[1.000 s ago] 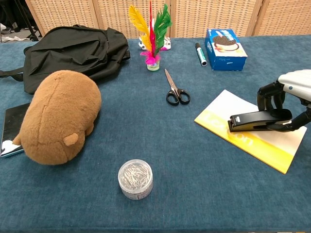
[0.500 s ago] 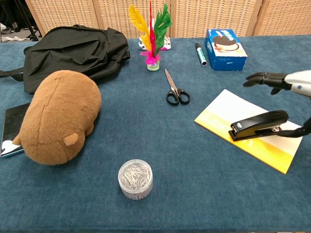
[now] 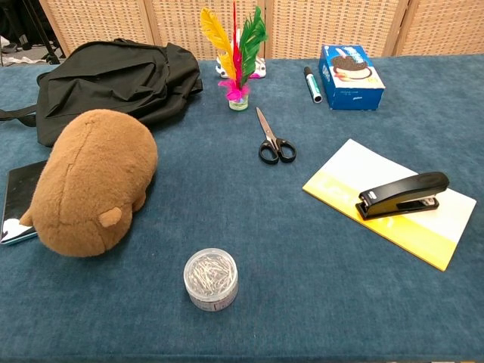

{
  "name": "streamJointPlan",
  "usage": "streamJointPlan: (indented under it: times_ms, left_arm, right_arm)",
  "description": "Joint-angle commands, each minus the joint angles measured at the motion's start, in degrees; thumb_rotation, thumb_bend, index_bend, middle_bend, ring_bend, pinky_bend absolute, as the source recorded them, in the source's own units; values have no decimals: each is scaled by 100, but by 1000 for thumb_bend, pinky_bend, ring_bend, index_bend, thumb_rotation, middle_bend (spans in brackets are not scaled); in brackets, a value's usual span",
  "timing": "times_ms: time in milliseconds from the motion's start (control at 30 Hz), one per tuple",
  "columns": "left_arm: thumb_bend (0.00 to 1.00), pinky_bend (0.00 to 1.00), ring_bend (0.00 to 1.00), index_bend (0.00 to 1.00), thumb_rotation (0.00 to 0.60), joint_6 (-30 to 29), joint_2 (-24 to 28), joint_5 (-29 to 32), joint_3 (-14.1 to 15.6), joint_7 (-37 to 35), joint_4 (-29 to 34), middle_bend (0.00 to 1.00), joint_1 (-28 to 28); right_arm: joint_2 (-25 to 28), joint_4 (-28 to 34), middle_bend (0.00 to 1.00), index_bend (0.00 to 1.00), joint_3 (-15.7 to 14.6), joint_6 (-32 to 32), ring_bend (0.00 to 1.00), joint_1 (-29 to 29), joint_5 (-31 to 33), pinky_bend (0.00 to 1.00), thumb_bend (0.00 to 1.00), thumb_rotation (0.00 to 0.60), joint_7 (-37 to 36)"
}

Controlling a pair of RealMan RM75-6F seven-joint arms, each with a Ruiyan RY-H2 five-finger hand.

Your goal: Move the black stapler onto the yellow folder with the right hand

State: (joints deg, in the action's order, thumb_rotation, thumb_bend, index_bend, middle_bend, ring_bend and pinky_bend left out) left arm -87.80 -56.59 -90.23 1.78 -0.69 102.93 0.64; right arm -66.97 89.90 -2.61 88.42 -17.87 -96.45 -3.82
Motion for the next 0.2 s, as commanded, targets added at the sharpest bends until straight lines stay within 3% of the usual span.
streamJointPlan:
  times_ms: [33,200]
  left_arm:
    - [0,0,0,0,600,70,-17,56,-9,-17,-15,0,24]
    - [0,0,0,0,600,95,-12,83,-20,-77,-29,0,33]
  right_arm:
    - [-192,-315,0,54,-27,1018,0,730,-168,16,0,600,-264]
    - [-391,-464,0,54,-13,1348,0,996,-212,0,0,600,-382]
